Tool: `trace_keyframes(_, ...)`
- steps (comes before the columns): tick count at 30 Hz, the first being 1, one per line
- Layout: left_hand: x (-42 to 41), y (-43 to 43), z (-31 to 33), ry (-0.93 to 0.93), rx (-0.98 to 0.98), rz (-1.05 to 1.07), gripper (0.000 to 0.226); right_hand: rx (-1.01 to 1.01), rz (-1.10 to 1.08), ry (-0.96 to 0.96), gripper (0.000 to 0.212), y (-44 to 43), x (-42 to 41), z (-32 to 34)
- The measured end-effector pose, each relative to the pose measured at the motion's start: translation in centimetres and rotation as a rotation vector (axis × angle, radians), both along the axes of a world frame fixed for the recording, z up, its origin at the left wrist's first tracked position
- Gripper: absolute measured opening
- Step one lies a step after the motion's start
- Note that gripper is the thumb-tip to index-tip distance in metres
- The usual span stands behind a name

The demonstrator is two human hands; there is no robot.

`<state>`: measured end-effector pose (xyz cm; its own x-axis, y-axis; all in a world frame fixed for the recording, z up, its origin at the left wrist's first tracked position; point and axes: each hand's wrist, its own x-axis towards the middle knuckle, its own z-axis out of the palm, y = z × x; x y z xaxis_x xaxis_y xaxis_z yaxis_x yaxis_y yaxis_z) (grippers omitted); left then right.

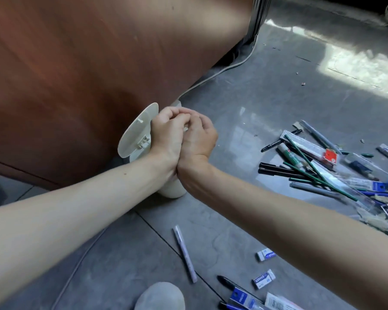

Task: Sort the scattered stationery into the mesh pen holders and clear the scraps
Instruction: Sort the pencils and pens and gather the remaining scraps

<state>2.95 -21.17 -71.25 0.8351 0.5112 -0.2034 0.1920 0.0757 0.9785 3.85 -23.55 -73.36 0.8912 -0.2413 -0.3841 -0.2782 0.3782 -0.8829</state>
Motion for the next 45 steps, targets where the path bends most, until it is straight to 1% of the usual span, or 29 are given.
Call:
trace_keyframes(3, -0.2, 1.8, -1.1, 0.019, 0.112, -0.072, 0.018, -0.010, -0.015, 0.008, 0.021, 1.4, -0.4, -0.7)
trace_keyframes(10, -0.9, 4.1, -2.7, -0.099, 0.446, -0.175, 0.022, -0.084, 0.027, -0.091, 0.031, 2.6, -1.0, -1.7)
trace_keyframes(13, -0.9, 5.0, -3.6, -0.125, 0.545, -0.231, 0.017, -0.132, 0.068, -0.122, 0.030, 2.4, -1.0, -1.9)
trace_keyframes(17, -1.3, 6.3, -4.9, -0.164, 0.872, -0.305, 0.011, -0.183, 0.152, -0.151, 0.026, 2.2, -0.8, -1.6)
trace_keyframes(19, -1.5, 6.6, -5.1, -0.160, 0.964, -0.327, 0.009, -0.224, 0.228, -0.160, 0.028, 1.8, -0.6, -1.5)
trace_keyframes(22, -1.8, 6.6, -4.9, -0.160, 1.021, -0.363, 0.013, -0.239, 0.319, -0.144, 0.028, 1.1, -0.2, -1.4)
trace_keyframes(26, -2.1, 6.6, -4.4, -0.146, 1.033, -0.372, 0.031, -0.239, 0.340, -0.130, 0.023, 0.6, -0.1, -1.5)
trace_keyframes(30, -2.8, 6.2, -4.3, -0.134, 1.017, -0.304, 0.027, -0.304, 0.364, -0.158, 0.025, -0.3, 0.1, -1.4)
trace_keyframes(32, -3.1, 6.0, -4.1, -0.144, 0.995, -0.273, 0.025, -0.376, 0.430, -0.178, 0.030, -0.5, 0.2, -1.4)
trace_keyframes(35, -3.6, 5.7, -3.9, -0.182, 0.999, -0.328, 0.022, -0.493, 0.602, -0.201, 0.049, -0.4, 0.3, -1.0)
trace_keyframes(36, -3.7, 5.7, -4.0, -0.164, 1.003, -0.366, 0.021, -0.507, 0.613, -0.207, 0.051, -0.5, 0.4, -0.8)
trace_keyframes(38, -3.8, 5.9, -4.3, -0.019, 1.022, -0.419, 0.020, -0.522, 0.577, -0.222, 0.053, -0.9, 0.7, -0.6)
trace_keyframes(39, -3.8, 6.0, -4.5, 0.062, 1.036, -0.422, 0.021, -0.521, 0.554, -0.232, 0.053, -1.1, 0.8, -0.6)
trace_keyframes(40, -3.7, 6.1, -4.6, 0.091, 1.050, -0.405, 0.022, -0.513, 0.530, -0.241, 0.052, -1.2, 1.0, -0.7)
trace_keyframes(42, -3.7, 5.9, -4.3, -0.004, 1.070, -0.360, 0.024, -0.488, 0.479, -0.254, 0.047, -1.6, 1.2, -0.9)
trace_keyframes(45, -3.0, 4.6, -3.8, -0.149, 1.059, -0.352, 0.027, -0.476, 0.392, -0.284, 0.048, -2.6, 1.5, -1.0)
